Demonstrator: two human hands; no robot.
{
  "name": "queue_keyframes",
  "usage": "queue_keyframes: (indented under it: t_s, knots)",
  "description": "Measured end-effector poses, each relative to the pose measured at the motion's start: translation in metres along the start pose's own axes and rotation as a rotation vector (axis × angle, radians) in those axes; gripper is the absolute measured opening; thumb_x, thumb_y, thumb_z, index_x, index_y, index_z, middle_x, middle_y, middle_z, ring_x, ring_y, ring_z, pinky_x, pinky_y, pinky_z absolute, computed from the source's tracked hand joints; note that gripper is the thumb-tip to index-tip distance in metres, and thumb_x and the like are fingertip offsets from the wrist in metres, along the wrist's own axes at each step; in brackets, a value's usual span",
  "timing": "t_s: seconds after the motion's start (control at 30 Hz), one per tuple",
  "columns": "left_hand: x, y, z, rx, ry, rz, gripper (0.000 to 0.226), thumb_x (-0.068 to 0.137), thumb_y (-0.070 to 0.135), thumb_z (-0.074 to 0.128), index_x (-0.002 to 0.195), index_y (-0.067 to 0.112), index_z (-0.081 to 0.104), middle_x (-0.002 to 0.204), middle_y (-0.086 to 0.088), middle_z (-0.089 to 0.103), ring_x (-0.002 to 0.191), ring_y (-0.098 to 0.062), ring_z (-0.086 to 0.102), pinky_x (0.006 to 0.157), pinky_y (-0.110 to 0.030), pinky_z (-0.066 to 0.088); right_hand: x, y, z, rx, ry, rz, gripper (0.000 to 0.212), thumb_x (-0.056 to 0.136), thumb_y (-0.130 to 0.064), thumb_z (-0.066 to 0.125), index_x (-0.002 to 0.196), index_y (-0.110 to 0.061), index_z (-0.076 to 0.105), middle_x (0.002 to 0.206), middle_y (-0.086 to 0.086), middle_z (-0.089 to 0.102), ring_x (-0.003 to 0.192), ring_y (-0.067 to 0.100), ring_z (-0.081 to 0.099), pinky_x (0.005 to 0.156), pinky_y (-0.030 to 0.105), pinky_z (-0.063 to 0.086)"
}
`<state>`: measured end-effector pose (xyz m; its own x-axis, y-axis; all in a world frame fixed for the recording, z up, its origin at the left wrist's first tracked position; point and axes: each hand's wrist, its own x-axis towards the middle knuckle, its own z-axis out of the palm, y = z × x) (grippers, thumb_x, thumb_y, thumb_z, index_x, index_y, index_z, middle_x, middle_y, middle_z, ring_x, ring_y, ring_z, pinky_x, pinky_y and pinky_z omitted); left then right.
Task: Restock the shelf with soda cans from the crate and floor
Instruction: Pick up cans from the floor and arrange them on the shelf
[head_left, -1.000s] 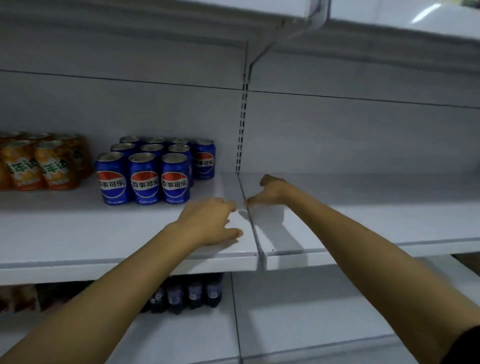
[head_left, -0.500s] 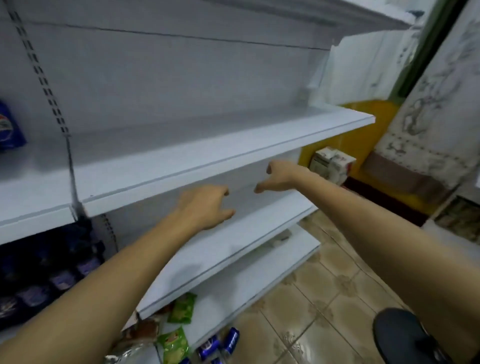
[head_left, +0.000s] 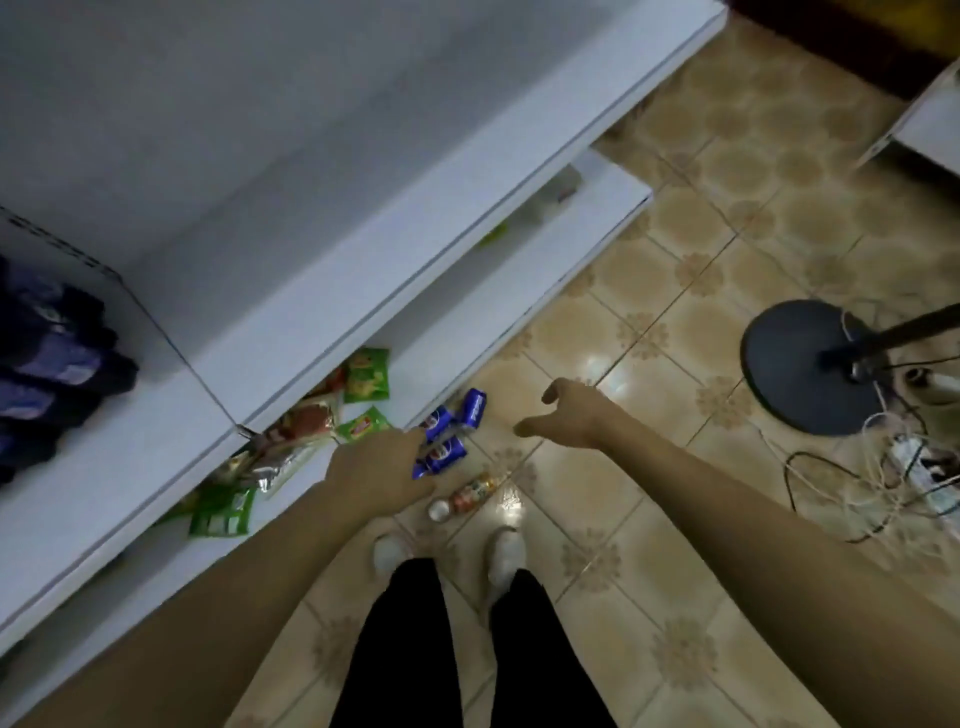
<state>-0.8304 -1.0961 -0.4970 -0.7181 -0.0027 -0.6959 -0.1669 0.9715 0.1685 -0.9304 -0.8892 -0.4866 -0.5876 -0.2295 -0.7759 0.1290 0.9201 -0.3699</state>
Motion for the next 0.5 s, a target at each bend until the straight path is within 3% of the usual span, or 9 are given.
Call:
queue_keyframes:
  t_s: [0.13, 0.27, 0.4, 0.43, 0.5]
  knots:
    - [0.037, -0.024, 0.073, -0.159, -0.147, 0.006, 0.059, 0.095, 0.041, 0.05, 0.148, 0.025, 0.03, 0.133, 0.0, 0.05, 0.12, -0.025, 0.051, 0.077, -0.028, 0.039, 0.05, 0.036, 0.085, 0.2, -0.097, 0.162, 0.066, 0.084, -0.05, 0.065, 0.131, -0.007, 0.047, 0.134, 0.012, 0.05, 0.118, 0.027, 0.05, 0.094, 0.035, 0.044]
    - [0.075, -0.053, 0.161, -0.286, -0.229, -0.121, 0.057, 0.085, 0.045, 0.061, 0.135, 0.021, 0.047, 0.127, -0.002, 0.057, 0.115, -0.021, 0.056, 0.09, -0.033, 0.047, 0.093, 0.076, 0.172, 0.405, -0.161, 0.335, 0.053, 0.088, -0.036, 0.066, 0.123, 0.002, 0.056, 0.133, 0.021, 0.053, 0.108, 0.029, 0.054, 0.082, 0.031, 0.042]
    - [0.114, -0.072, 0.234, -0.34, -0.319, -0.144, 0.06, 0.086, 0.043, 0.061, 0.139, 0.022, 0.044, 0.128, -0.001, 0.057, 0.115, -0.021, 0.055, 0.093, -0.035, 0.047, 0.14, 0.109, 0.254, 0.528, -0.179, 0.485, 0.048, 0.09, -0.027, 0.065, 0.1, 0.019, 0.058, 0.108, 0.039, 0.057, 0.083, 0.044, 0.052, 0.066, 0.028, 0.032]
    - [0.126, -0.077, 0.25, -0.335, -0.334, -0.139, 0.059, 0.088, 0.041, 0.061, 0.14, 0.021, 0.043, 0.129, -0.002, 0.056, 0.117, -0.021, 0.054, 0.094, -0.036, 0.047, 0.153, 0.115, 0.271, 0.551, -0.202, 0.509, 0.045, 0.089, -0.028, 0.066, 0.091, 0.017, 0.057, 0.099, 0.04, 0.054, 0.077, 0.039, 0.049, 0.067, 0.03, 0.031]
    - [0.153, -0.085, 0.278, -0.318, -0.332, -0.128, 0.056, 0.087, 0.039, 0.062, 0.137, 0.02, 0.046, 0.128, -0.003, 0.056, 0.117, -0.023, 0.053, 0.094, -0.039, 0.047, 0.178, 0.125, 0.299, 0.595, -0.232, 0.553, 0.035, 0.088, -0.029, 0.066, 0.077, 0.001, 0.053, 0.089, 0.026, 0.054, 0.081, 0.028, 0.054, 0.07, 0.033, 0.039]
